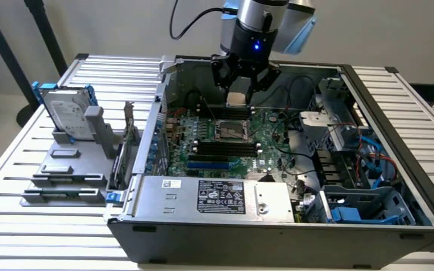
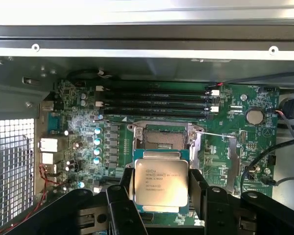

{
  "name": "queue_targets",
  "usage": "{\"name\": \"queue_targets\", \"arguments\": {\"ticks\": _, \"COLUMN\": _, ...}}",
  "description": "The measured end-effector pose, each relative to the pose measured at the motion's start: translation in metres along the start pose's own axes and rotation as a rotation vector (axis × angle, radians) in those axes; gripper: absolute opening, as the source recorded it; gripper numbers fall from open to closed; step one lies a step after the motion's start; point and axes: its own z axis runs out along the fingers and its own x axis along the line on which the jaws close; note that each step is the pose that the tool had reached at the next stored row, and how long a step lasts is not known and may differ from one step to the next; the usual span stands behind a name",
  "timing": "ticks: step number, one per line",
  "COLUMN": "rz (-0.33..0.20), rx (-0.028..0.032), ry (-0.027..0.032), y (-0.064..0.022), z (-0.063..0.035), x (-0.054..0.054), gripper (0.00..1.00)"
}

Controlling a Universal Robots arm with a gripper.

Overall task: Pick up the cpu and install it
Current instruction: 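Pick up the cpu and move it towards the insertion slot, then place the cpu into insertion slot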

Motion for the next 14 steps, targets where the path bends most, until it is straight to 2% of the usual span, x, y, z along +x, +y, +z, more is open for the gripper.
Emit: {"name": "queue_targets", "arguments": {"ticks": 14, "rz": 0.000, "rx": -0.0002, "ry": 0.0000, "y": 0.0000, "z": 0.0000, "x": 0.0000, "gripper": 0.55}}
